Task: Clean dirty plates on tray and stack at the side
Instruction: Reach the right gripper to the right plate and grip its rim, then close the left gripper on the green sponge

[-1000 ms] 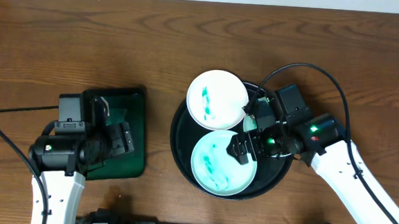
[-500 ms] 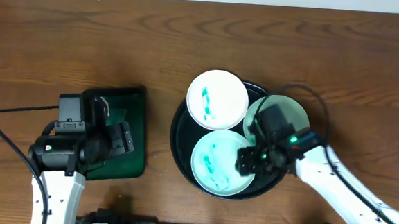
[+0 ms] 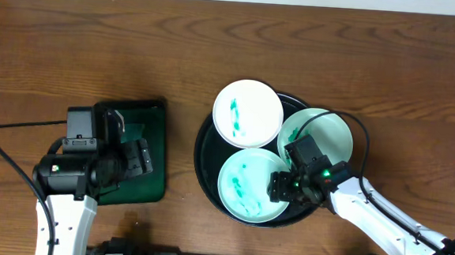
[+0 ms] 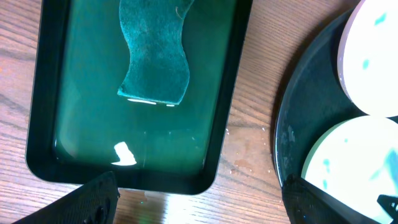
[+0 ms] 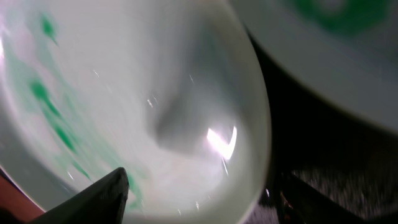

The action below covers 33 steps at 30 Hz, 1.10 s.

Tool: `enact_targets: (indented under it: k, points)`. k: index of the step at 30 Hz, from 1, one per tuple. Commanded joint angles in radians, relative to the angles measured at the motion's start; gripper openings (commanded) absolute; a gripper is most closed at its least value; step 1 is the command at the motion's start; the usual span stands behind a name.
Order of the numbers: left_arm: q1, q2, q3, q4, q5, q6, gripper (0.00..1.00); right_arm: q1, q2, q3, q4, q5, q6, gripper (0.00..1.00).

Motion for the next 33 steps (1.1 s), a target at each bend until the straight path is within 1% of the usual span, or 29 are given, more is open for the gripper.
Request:
enact_targets:
  k: [1,4,6,9,11,12,16,17,20,24,26,28,29,30,31,32,33]
  points:
    - [-0.004,-0.005,0.023,-0.003,-0.002,0.016,0.85,0.007,0.003,-0.005,0.031,0.046,0.028,0.68]
    - [-0.004,-0.005,0.023,-0.003,-0.002,0.016,0.85,0.007,0.014,-0.005,0.055,0.077,0.029,0.61]
    - [-0.004,-0.005,0.023,-0.003,-0.002,0.016,0.85,0.006,0.032,-0.005,0.061,0.082,0.029,0.55]
    - [-0.004,-0.005,0.023,-0.003,-0.002,0.016,0.85,0.007,0.071,-0.005,0.061,0.082,0.028,0.54]
    - [-0.004,-0.005,0.023,-0.003,-0.002,0.016,0.85,0.007,0.109,-0.005,0.063,0.082,0.028,0.57]
    - [-0.004,-0.005,0.023,-0.003,-0.002,0.016,0.85,0.007,0.128,-0.005,0.065,0.082,0.028,0.57]
    - [-0.004,-0.005,0.023,-0.008,-0.002,0.016,0.85,0.007,0.192,-0.005,0.085,0.082,0.028,0.41]
    - [-0.004,-0.005,0.023,-0.011,-0.003,0.016,0.85,0.007,0.202,-0.005,0.092,0.082,0.029,0.34]
    - [-0.004,-0.005,0.023,-0.010,-0.003,0.016,0.84,0.007,0.206,-0.005,0.093,0.082,0.041,0.08]
    - [-0.004,-0.005,0.023,-0.010,-0.003,0.016,0.77,0.007,0.206,-0.005,0.091,0.082,0.048,0.02]
    - [-0.004,-0.005,0.023,-0.011,-0.003,0.016,0.74,0.007,0.206,-0.005,0.090,0.081,0.048,0.01]
    - [-0.004,-0.005,0.023,-0.010,-0.003,0.016,0.63,0.007,0.206,-0.005,0.085,0.082,0.048,0.01]
    - [-0.004,-0.005,0.023,-0.010,-0.003,0.016,0.54,0.007,0.206,-0.005,0.084,0.082,0.048,0.01]
    - [-0.004,-0.005,0.023,-0.011,-0.003,0.016,0.43,0.007,0.206,-0.005,0.083,0.082,0.047,0.01]
    - [-0.004,-0.005,0.023,-0.011,-0.004,0.016,0.25,0.007,0.206,-0.005,0.083,0.081,0.047,0.01]
    - [-0.004,-0.004,0.023,-0.010,-0.010,0.016,0.11,0.007,0.206,-0.005,0.083,0.081,0.047,0.01]
    - [-0.004,-0.002,0.023,-0.010,-0.020,0.016,0.08,0.007,0.206,-0.005,0.083,0.081,0.047,0.01]
